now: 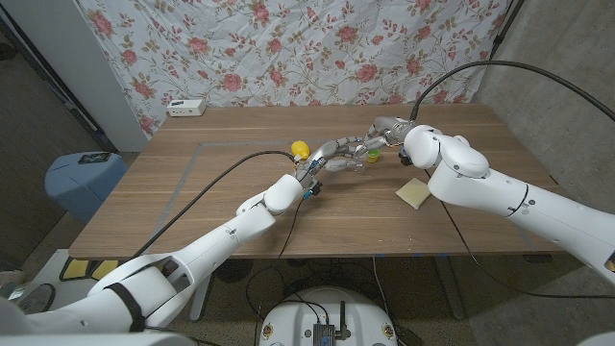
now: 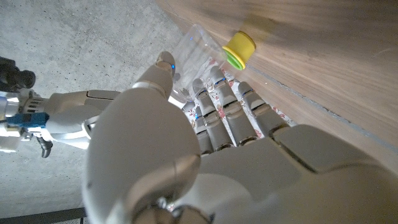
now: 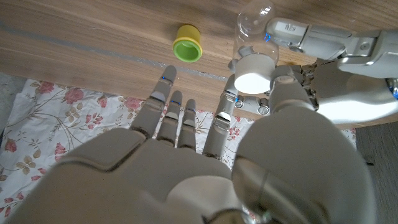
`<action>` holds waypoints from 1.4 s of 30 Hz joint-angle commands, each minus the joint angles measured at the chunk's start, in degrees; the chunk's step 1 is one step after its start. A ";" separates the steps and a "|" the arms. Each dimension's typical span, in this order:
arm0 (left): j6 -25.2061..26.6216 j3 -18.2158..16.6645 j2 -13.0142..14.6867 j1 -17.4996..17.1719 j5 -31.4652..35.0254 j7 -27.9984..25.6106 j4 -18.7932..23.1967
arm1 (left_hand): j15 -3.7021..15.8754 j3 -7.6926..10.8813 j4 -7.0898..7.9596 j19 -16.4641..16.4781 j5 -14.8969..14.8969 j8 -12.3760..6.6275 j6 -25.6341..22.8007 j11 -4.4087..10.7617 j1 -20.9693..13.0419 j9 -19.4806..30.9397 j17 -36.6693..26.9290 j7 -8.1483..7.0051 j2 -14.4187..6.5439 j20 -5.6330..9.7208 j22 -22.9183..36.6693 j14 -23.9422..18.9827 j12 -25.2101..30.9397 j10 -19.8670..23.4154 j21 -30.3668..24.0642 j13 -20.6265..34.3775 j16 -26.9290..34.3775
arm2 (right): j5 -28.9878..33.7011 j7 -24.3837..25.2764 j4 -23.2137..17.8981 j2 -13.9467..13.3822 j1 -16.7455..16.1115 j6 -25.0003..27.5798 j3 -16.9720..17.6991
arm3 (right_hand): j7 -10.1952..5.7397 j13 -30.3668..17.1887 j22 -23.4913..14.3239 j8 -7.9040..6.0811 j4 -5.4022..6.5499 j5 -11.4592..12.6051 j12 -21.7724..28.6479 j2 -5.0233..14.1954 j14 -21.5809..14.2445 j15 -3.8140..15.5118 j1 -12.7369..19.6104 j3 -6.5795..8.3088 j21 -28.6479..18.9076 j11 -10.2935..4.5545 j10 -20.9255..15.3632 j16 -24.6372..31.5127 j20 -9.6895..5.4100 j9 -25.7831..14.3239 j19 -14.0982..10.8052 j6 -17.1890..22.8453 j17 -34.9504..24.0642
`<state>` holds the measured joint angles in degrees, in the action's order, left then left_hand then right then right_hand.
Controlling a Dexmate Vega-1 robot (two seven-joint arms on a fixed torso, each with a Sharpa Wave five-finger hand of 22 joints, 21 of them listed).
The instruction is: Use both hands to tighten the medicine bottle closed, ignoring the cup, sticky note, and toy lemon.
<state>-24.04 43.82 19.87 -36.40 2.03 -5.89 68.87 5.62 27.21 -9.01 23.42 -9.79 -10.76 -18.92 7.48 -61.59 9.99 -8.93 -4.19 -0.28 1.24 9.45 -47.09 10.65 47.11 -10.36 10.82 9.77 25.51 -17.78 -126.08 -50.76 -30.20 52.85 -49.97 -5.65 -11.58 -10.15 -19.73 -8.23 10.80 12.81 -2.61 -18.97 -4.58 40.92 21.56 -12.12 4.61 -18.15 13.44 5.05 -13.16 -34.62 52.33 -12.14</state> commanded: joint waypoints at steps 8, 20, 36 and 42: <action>-0.01 -0.19 0.04 -0.08 -0.22 -0.17 -0.07 | 5.52 0.11 0.26 0.03 -0.23 0.05 -0.34 1.22 0.07 0.18 -0.22 -0.31 -0.39 0.36 0.12 0.16 0.50 1.67 -0.33 0.05 0.14 | 1.49 1.68 2.05 1.80 0.30 0.35 -1.26 | 0.59 -0.09 -0.05 -0.95 0.24 0.06 0.49 0.66 -1.88 0.81 0.10 -0.07 -0.77 -0.28 -2.41 0.89 -0.54 0.07 -1.64 2.95 -0.06; -0.18 -0.25 0.05 -0.02 -0.14 -0.37 -0.22 | 5.58 0.16 0.24 0.02 -0.23 0.03 -0.41 1.18 0.06 0.18 -0.22 -0.30 -0.43 0.40 0.11 0.12 0.48 1.60 -0.34 0.05 0.15 | 3.81 2.56 2.24 2.55 0.57 1.50 -2.36 | 2.14 0.01 -0.07 -2.21 1.04 -0.09 1.03 1.00 -4.00 1.38 -1.94 -1.04 -0.99 -0.28 -5.80 1.44 -1.23 0.57 -3.38 7.84 -0.07; -0.35 -0.20 -0.02 0.11 -0.10 -0.30 -0.35 | 5.46 0.20 0.22 -0.04 -0.24 0.06 -0.37 1.11 0.08 0.17 -0.22 -0.28 -0.43 0.36 0.11 0.03 0.39 1.33 -0.32 0.04 0.16 | 4.03 3.99 2.56 3.24 -0.59 0.61 -1.41 | 2.40 0.17 -0.09 -3.30 0.86 -0.10 1.33 1.16 -5.87 2.22 -2.56 -1.59 -1.12 -0.30 -8.88 1.76 -2.01 1.10 -4.94 12.73 0.11; -0.22 -0.20 -0.01 0.05 -0.07 -0.33 -0.18 | 5.48 0.22 0.21 -0.05 -0.23 0.06 -0.36 1.06 0.08 0.17 -0.22 -0.18 -0.41 0.37 0.11 0.04 0.42 1.37 -0.32 0.04 0.15 | 4.31 4.19 3.36 4.21 -0.30 1.28 -1.81 | 2.75 0.23 -0.10 -3.71 0.89 -0.11 1.45 1.34 -6.53 2.25 -2.89 -1.80 -1.12 -0.41 -10.11 1.88 -2.12 1.29 -5.40 14.70 0.13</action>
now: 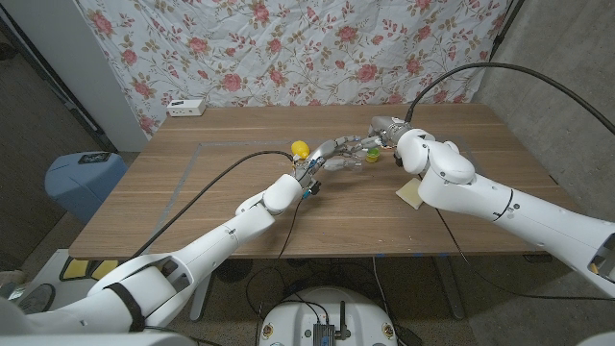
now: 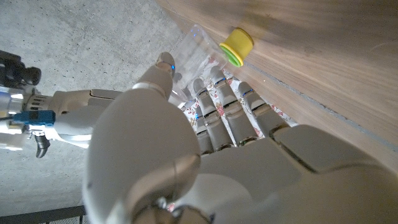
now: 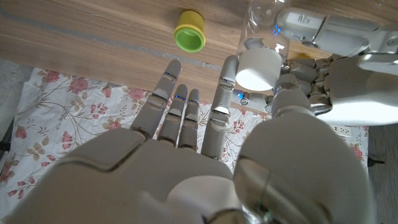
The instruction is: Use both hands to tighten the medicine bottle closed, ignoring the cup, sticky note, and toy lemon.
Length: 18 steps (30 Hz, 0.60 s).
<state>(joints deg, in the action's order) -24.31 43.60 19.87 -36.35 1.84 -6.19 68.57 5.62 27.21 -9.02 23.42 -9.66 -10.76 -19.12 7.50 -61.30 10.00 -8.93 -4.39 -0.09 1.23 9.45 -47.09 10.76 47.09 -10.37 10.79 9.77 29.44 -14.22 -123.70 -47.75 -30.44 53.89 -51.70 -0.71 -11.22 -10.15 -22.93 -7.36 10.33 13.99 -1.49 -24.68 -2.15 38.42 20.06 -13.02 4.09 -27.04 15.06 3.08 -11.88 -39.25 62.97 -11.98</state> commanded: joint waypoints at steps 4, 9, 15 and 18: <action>0.11 0.03 -0.02 -0.02 0.17 -0.10 0.17 | 5.46 0.21 0.23 -0.05 -0.35 0.06 -0.18 1.26 -0.18 0.17 -0.23 0.02 -0.60 0.37 0.11 0.02 0.33 1.44 -0.33 0.07 0.16 | 0.24 1.04 1.32 1.55 -0.04 0.17 -0.07 | -2.27 -0.08 -0.11 -0.79 0.09 0.35 0.48 0.29 -1.36 -0.19 -0.77 -0.52 -0.22 0.21 -2.54 0.34 -0.21 0.15 -1.14 5.53 -0.02; 0.24 -0.02 0.00 -0.08 0.19 -0.22 0.27 | 5.50 0.24 0.22 -0.05 -0.36 0.06 -0.18 1.17 -0.18 0.17 -0.21 -0.09 -0.60 0.38 0.12 0.05 0.37 1.53 -0.33 0.07 0.13 | 0.37 1.58 1.65 1.99 0.00 0.60 -0.23 | -2.16 -0.04 -0.11 -1.08 0.14 0.33 0.51 0.25 -2.11 -0.13 -1.17 -0.77 -0.23 0.01 -3.39 0.49 -0.19 0.29 -1.50 7.04 0.01; 0.16 -0.07 -0.04 -0.13 0.05 -0.27 0.18 | 5.49 0.23 0.24 -0.05 -0.35 0.06 -0.18 1.20 -0.13 0.17 -0.22 -0.08 -0.58 0.40 0.11 0.04 0.37 1.54 -0.33 0.07 0.14 | 0.64 1.72 2.03 2.31 0.34 1.41 -0.80 | -1.98 0.01 -0.12 -1.30 0.12 0.34 0.57 0.37 -2.62 -0.03 -1.36 -0.91 -0.25 -0.10 -4.32 0.57 -0.33 0.42 -1.89 8.39 0.03; 0.11 -0.06 -0.05 -0.14 0.06 -0.30 0.12 | 5.47 0.24 0.23 -0.02 -0.35 0.05 -0.20 1.10 -0.13 0.17 -0.22 -0.12 -0.58 0.39 0.11 0.02 0.38 1.55 -0.35 0.07 0.15 | 0.67 2.04 2.15 2.32 0.34 1.37 -0.90 | -1.83 0.04 -0.12 -1.33 0.28 0.31 0.57 0.33 -2.81 0.06 -1.82 -1.11 -0.23 -0.14 -4.71 0.57 -0.40 0.49 -2.02 8.92 0.03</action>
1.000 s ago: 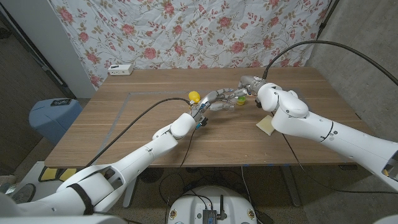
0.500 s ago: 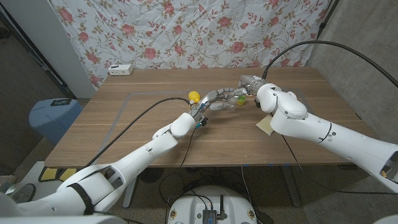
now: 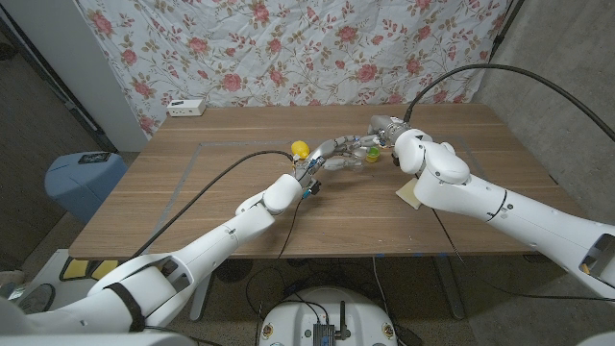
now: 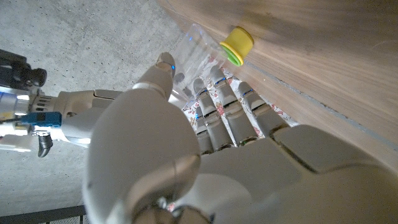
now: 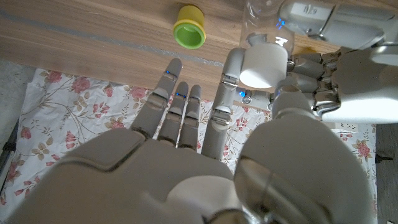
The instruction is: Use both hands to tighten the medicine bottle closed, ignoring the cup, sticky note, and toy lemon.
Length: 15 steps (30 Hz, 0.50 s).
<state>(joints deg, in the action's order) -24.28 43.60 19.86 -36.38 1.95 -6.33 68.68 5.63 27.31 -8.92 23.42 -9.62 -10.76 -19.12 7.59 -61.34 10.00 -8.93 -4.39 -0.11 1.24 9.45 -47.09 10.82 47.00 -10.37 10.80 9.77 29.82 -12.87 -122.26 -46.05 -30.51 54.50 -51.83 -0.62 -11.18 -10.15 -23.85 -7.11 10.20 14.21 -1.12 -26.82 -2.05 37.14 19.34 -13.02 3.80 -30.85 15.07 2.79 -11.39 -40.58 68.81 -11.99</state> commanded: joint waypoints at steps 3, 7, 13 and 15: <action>0.19 -0.09 -0.03 -0.18 -0.05 -0.22 0.08 | 5.54 0.16 0.12 -0.02 -0.40 0.07 -0.16 1.08 -0.12 0.17 -0.23 -0.02 -0.59 0.37 0.11 -0.01 0.27 1.52 -0.35 0.06 0.16 | 0.34 1.06 0.70 0.63 0.33 0.83 -0.76 | -1.86 0.02 -0.12 -0.40 0.18 0.40 0.39 -0.18 -0.83 0.14 -1.00 -0.61 -0.19 0.06 -1.34 0.54 -0.13 0.08 -0.73 3.46 0.04; 0.09 -0.10 -0.03 -0.17 0.00 -0.32 0.02 | 5.49 0.15 0.16 -0.02 -0.39 0.08 -0.14 1.14 -0.05 0.17 -0.23 -0.05 -0.59 0.34 0.11 0.00 0.24 1.42 -0.35 0.06 0.16 | 0.47 1.11 0.61 0.46 0.41 0.80 -0.90 | -1.76 0.04 -0.12 -0.17 0.34 0.36 0.24 -0.45 -1.03 0.17 -1.62 -0.93 -0.13 0.24 -1.42 0.50 -0.18 0.17 -0.79 3.43 0.07; 0.10 -0.08 -0.04 -0.10 0.00 -0.28 -0.07 | 5.53 0.16 0.09 0.01 -0.40 0.09 -0.09 1.05 -0.12 0.17 -0.22 -0.18 -0.53 0.38 0.11 0.05 0.30 1.57 -0.36 0.06 0.14 | 0.51 1.45 0.36 0.44 0.23 1.14 -0.77 | -1.67 0.06 -0.13 1.19 0.81 0.27 -0.35 -1.13 -0.95 0.03 -3.34 -1.75 0.12 0.61 -0.98 0.16 -0.07 0.31 -0.63 1.33 0.11; 0.03 -0.09 -0.10 -0.08 -0.05 -0.30 -0.18 | 5.57 0.15 0.10 -0.02 -0.39 0.10 -0.07 0.79 -0.10 0.17 -0.23 -0.14 -0.54 0.33 0.11 0.02 0.31 1.57 -0.35 0.06 0.16 | 0.58 1.50 0.12 0.29 0.17 1.31 -0.74 | -1.70 0.06 -0.13 1.42 0.95 0.26 -0.49 -1.30 -0.85 -0.13 -3.80 -1.97 0.19 0.84 -0.86 0.06 0.02 0.33 -0.54 1.06 0.11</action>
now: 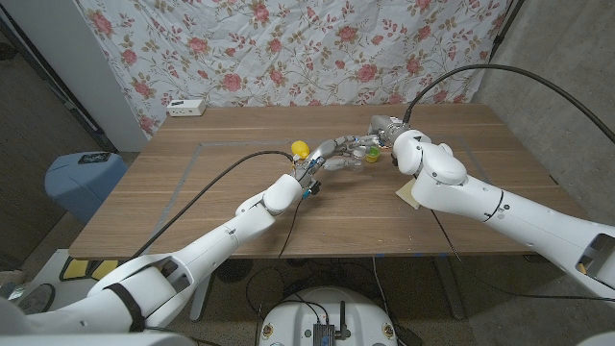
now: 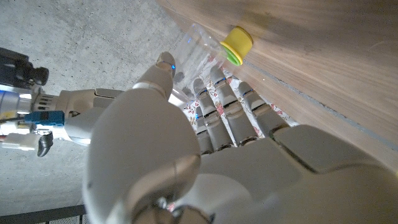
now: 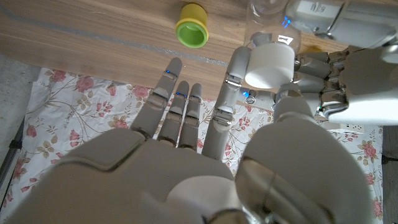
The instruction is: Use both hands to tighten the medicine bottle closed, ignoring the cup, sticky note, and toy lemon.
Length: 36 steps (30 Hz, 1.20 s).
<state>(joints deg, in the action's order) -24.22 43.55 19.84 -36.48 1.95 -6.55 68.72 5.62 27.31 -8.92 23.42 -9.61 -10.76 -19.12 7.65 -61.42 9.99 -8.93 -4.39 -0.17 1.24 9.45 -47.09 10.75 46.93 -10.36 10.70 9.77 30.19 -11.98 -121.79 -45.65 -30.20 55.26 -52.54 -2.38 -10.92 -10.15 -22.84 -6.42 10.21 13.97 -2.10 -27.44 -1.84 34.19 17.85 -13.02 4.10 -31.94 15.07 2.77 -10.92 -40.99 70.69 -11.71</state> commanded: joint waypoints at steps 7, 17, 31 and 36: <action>-0.38 -0.01 -0.22 0.14 -0.09 -0.11 -0.63 | 5.46 0.17 0.14 -0.04 -0.41 0.08 -0.10 1.12 0.03 0.17 -0.24 -0.14 -0.51 0.37 0.12 -0.02 0.37 1.63 -0.34 0.17 0.17 | -0.31 -0.10 -0.93 -0.81 -0.03 0.47 0.20 | 0.61 -0.24 -0.16 2.82 1.15 0.29 -1.41 -1.28 0.52 -1.16 -4.07 -1.87 0.75 0.86 1.55 -0.79 0.64 -0.16 0.61 -4.56 -0.17; -0.64 -0.04 -0.29 0.22 -0.07 -0.24 -0.95 | 5.72 0.17 0.02 0.00 -0.40 0.07 -0.12 1.05 -0.13 0.18 -0.24 -0.15 -0.43 0.38 0.12 0.08 0.39 1.66 -0.35 0.17 0.15 | -1.83 -1.28 -1.61 -1.88 0.10 -0.73 0.98 | 1.40 -0.34 -0.14 6.03 1.55 0.41 -2.59 -1.61 2.57 -1.62 -6.42 -2.83 1.55 1.84 3.82 -2.11 1.00 -0.48 2.48 -10.42 -0.19; -0.64 -0.07 -0.11 0.62 -0.10 0.21 -1.03 | 5.77 0.18 0.07 -0.05 -0.40 0.08 -0.08 1.07 -0.10 0.18 -0.23 -0.09 -0.48 0.35 0.12 0.15 0.36 1.59 -0.34 0.17 0.13 | -4.31 -5.93 -2.62 -3.61 1.69 -1.46 1.46 | 1.26 -0.57 -0.06 10.91 -0.78 0.55 -3.66 -1.17 6.59 -3.99 -4.36 -2.03 2.12 2.86 10.08 -3.85 2.57 -1.75 5.46 -22.58 0.17; -0.96 -0.07 -0.21 0.84 -0.26 0.41 -1.47 | 5.79 0.17 0.09 -0.03 -0.40 0.07 -0.09 1.06 -0.09 0.18 -0.25 -0.15 -0.50 0.40 0.12 0.12 0.39 1.64 -0.35 0.17 0.16 | -5.21 -7.46 -3.17 -4.29 2.40 -1.96 1.58 | 0.78 -0.63 -0.02 11.48 -1.56 0.37 -3.66 -1.05 7.67 -4.67 -3.20 -1.55 2.19 3.37 11.70 -4.08 2.94 -2.05 6.23 -25.06 0.26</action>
<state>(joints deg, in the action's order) -24.83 43.52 19.62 -36.04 1.87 -6.55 67.73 5.62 27.30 -8.94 23.42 -9.77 -10.76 -19.12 7.50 -61.36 9.99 -8.93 -4.39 -0.17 1.24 9.45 -47.09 10.76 47.09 -10.36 10.81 9.77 26.94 -16.17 -124.03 -48.64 -29.13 54.14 -51.32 -1.55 -11.35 -10.15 -11.64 -7.45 10.64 10.37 -3.19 -20.31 -6.26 30.16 16.06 -11.00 7.29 -20.73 11.19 5.53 -12.67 -35.14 46.73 -11.45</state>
